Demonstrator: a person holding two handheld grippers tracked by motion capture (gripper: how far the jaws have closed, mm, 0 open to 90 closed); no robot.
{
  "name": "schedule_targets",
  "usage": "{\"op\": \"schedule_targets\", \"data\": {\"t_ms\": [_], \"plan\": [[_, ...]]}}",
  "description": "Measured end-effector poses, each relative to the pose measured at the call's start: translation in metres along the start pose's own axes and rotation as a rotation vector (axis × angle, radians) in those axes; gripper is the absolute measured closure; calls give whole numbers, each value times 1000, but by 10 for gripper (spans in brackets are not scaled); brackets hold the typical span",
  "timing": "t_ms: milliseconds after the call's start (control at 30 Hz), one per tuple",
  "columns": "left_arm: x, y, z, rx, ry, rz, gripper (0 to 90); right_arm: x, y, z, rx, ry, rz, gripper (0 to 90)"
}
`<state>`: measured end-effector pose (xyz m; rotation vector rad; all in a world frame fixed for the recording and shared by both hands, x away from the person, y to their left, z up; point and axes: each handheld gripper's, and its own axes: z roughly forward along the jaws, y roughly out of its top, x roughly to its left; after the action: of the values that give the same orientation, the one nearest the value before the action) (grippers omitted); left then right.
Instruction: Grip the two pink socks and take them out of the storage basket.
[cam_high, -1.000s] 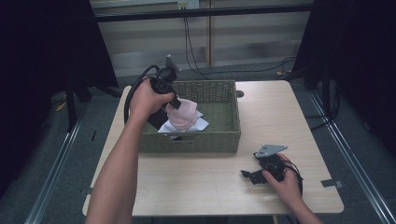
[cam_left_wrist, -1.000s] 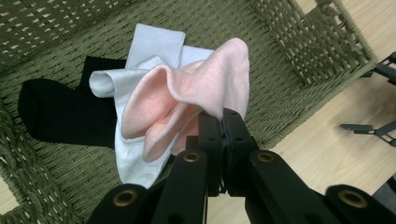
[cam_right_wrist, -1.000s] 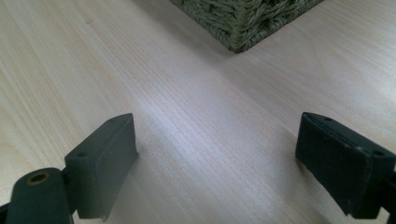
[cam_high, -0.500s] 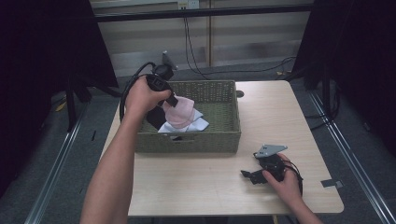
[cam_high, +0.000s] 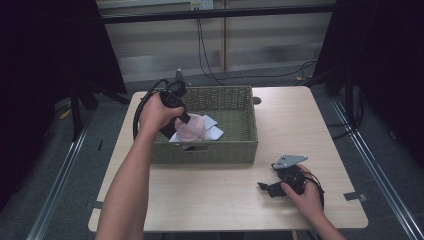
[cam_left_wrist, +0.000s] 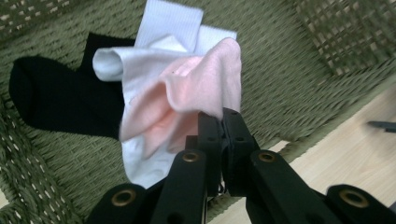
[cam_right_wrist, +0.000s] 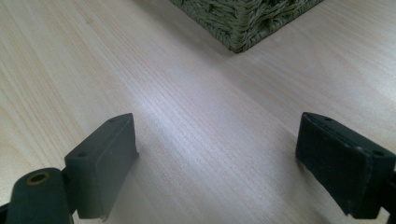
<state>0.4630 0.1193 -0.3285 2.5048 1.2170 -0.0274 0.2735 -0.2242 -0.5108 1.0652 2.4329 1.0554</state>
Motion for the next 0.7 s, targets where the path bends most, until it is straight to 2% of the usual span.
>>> {"op": "schedule_targets", "data": {"t_ms": [200,333,367,700], "plan": [[2,-3,0,11,-7,-6,885,0,0,0,-2,0,0,117],[2,-3,-11,-15,-12,-5,885,0,0,0,-2,0,0,118],[1,-3,-19,-27,-17,-2,885,0,0,0,0,0,0,117],[-7,-5,-47,-39,-30,14,885,0,0,0,0,0,0,117]]}}
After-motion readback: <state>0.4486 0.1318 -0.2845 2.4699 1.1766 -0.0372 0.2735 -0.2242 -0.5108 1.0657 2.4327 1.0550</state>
